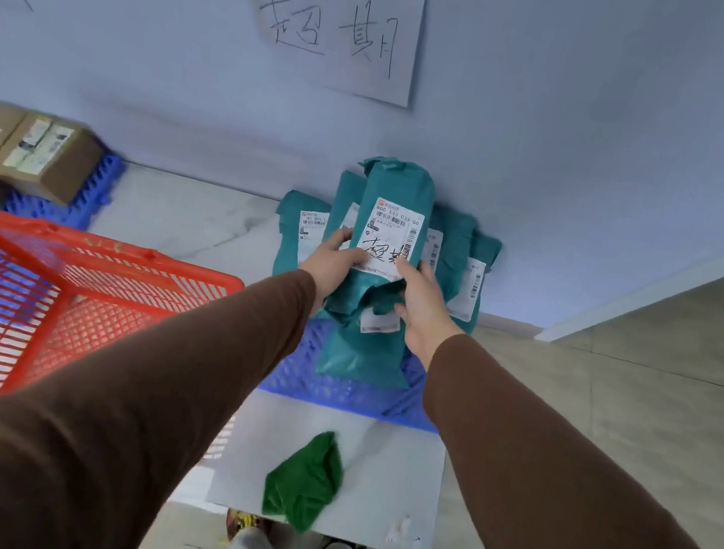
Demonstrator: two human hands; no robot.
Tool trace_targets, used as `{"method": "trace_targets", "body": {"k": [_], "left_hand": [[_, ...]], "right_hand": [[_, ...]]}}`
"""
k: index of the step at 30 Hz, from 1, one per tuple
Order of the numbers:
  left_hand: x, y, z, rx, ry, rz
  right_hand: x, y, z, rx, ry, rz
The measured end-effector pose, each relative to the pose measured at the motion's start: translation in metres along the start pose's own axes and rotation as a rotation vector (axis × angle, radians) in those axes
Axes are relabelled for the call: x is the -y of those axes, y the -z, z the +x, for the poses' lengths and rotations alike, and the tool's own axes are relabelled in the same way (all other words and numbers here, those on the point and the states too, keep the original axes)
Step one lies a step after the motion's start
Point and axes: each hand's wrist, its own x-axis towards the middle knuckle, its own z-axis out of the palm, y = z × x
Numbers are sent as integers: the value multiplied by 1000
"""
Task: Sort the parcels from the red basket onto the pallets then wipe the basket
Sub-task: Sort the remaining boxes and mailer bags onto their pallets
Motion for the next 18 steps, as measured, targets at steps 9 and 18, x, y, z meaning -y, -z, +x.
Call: {"method": "trace_targets", "body": {"k": [9, 18], "left_hand": [[17, -16, 39, -8, -32, 31], [29, -20, 52, -63, -35, 129]], "right_hand": [[-8, 13, 49, -2, 40, -108], [-21, 17, 72, -20, 47, -172]]}}
